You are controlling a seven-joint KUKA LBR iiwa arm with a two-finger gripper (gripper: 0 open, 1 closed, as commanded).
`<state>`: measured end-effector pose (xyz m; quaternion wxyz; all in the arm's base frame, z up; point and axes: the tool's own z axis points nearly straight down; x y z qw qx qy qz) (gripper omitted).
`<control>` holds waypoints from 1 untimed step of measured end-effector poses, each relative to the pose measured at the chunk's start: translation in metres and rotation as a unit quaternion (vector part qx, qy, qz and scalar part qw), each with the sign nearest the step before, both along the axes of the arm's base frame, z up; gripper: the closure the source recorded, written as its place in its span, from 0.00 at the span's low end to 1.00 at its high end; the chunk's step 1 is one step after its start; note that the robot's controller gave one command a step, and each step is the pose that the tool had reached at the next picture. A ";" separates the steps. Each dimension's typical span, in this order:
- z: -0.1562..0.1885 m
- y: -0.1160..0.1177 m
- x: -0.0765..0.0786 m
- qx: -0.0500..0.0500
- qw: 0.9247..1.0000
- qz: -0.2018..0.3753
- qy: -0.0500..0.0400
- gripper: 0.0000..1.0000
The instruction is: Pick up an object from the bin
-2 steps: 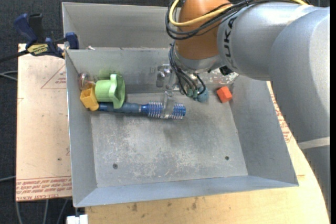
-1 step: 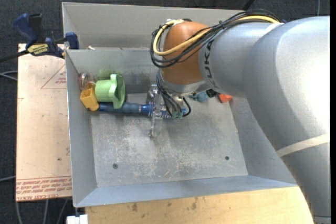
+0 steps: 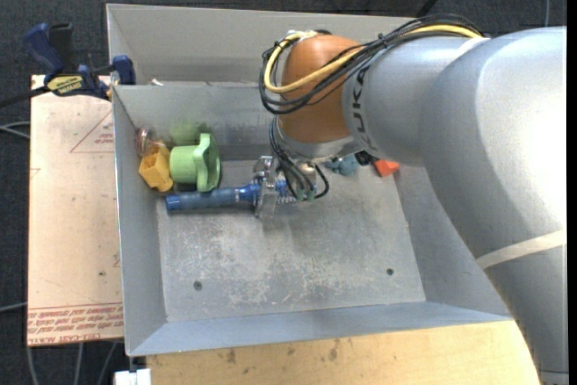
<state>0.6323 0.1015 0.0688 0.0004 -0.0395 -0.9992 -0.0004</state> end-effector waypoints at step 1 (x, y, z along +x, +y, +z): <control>0.147 -0.003 -0.007 0.000 1.000 0.010 -0.005 1.00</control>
Offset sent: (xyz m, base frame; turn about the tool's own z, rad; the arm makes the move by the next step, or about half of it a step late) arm -0.0084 -0.0040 0.1423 -0.0187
